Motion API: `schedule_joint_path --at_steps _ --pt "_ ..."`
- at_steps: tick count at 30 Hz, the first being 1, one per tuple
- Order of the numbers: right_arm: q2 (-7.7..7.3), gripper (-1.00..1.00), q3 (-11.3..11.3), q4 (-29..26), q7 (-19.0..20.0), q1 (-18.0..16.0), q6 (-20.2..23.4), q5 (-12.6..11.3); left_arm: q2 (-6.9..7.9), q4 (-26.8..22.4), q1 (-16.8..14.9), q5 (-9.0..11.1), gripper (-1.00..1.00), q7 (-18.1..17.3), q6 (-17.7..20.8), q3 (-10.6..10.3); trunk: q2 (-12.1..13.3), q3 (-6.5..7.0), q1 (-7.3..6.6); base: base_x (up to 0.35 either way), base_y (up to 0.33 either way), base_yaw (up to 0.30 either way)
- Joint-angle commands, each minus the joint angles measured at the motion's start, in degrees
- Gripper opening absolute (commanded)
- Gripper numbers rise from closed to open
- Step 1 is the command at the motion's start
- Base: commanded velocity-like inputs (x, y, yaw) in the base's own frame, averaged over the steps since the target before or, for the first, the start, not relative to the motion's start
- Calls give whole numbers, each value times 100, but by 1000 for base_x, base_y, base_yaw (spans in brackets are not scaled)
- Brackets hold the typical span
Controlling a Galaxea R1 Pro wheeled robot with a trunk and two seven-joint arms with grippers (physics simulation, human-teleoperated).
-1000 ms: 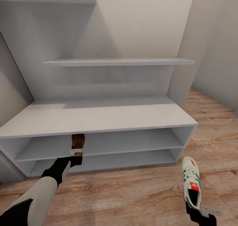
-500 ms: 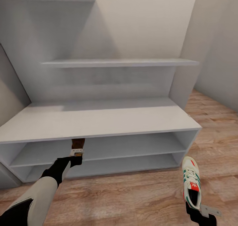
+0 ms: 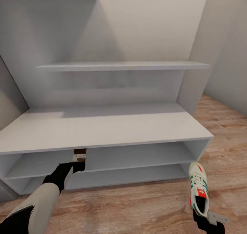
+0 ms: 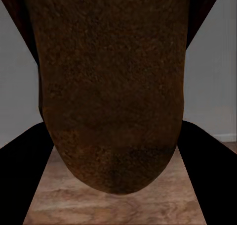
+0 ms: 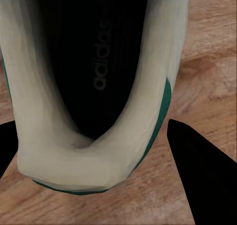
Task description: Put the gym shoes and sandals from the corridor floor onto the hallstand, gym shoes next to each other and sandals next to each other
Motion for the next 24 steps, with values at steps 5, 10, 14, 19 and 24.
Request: schedule_joint_path --at_steps 5,10,14,19,24 --pt "-1 -100 12 5 3 -4 -19 -40 -4 -11 -3 -62 -100 -52 27 47 -2 -5 1 75 0 0" --pt "-1 -100 12 5 3 -6 -19 -40 31 -11 -3 -60 -100 -52 28 47 -2 -5 1 35 0 0" --pt "-1 -100 12 5 3 -6 -19 -40 56 -11 -3 -60 -100 -52 28 47 -2 -5 1 165 0 0" --pt "-1 -100 12 5 3 -3 -19 -40 65 -11 4 -59 -100 -52 27 47 -2 -5 1 118 0 0" --pt "-1 -100 12 5 3 -2 -19 -40 67 -11 11 -59 -100 -52 24 47 -2 -5 1 25 0 0"
